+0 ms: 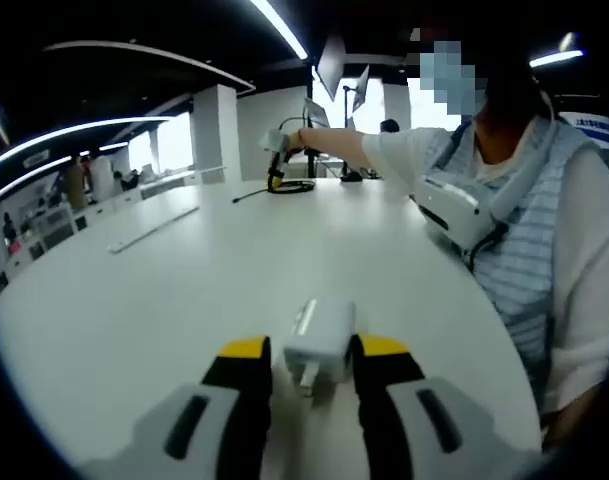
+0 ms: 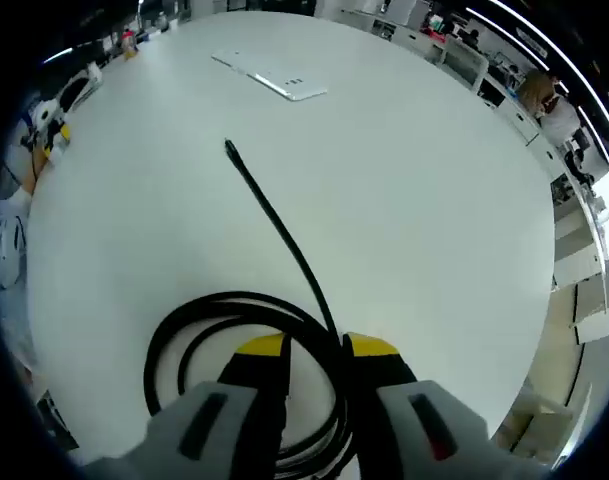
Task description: Plug the desk Type‑C cable into the charger adapter.
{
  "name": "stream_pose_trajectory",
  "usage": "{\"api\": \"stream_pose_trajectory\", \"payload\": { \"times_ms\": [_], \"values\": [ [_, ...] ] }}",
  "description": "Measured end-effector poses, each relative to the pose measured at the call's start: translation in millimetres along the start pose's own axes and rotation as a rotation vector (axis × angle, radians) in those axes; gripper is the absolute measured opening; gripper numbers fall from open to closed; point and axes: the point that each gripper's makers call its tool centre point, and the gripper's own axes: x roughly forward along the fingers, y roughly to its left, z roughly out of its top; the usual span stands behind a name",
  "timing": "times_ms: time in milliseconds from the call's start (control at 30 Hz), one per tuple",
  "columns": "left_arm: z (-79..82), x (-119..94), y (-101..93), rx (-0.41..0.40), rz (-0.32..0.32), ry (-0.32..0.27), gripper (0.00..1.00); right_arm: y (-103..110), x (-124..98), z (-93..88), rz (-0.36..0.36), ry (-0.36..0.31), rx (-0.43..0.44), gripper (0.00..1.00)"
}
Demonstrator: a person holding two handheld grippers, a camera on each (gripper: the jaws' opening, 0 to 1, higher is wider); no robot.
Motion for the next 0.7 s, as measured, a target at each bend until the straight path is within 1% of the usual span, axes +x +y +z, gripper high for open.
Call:
{"api": "stream_pose_trajectory", "payload": {
  "times_ms": [167,233,533,700],
  "values": [
    [1.0,1.5,0.7,-0.002,-0.005,-0.001,0.31,3.4,0.2,0.5,0.007,-0.007,0.018,0.15],
    [1.8,2.0,0.4,0.002,-0.006,-0.003,0.3,0.2,-0.2,0.7,0.007,-0.008,0.019,0.14],
    [5.6,4.7,-4.8,0.025,-0.017,-0.01,0.3,7.2,-0.7,0.1,-0.026,0.036,-0.039,0.05],
    [4.6,7.2,-7.3,0.028,-0.02,-0.004,0.3,13.4,-0.6,-2.8,-0.07,0.063,-0.074,0.04]
  ]
}}
